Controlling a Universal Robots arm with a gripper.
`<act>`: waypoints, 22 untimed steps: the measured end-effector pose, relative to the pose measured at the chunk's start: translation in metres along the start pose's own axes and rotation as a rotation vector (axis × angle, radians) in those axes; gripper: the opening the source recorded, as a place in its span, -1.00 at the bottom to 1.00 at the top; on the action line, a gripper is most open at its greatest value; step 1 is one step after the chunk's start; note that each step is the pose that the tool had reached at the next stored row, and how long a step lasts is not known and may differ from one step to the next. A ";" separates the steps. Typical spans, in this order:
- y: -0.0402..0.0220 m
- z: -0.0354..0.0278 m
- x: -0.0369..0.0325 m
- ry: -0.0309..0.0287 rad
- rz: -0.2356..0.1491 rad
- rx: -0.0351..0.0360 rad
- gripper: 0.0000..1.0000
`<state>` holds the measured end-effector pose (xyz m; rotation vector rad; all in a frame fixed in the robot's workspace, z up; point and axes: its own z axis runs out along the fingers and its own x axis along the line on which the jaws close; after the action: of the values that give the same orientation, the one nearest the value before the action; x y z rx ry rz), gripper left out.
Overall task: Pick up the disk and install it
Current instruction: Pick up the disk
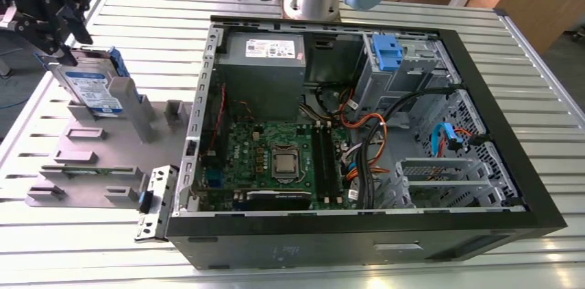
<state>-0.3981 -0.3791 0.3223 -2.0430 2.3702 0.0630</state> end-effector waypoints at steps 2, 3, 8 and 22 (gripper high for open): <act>0.0000 0.0025 0.0001 0.0000 0.000 0.0000 0.06; -0.0001 0.0038 0.0001 0.0001 0.000 -0.0001 0.06; -0.0002 0.0110 0.0004 0.0000 0.000 -0.0001 0.06; -0.0005 0.0227 0.0008 0.0003 0.000 -0.0002 0.06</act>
<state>-0.3982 -0.3791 0.2996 -2.0432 2.3705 0.0629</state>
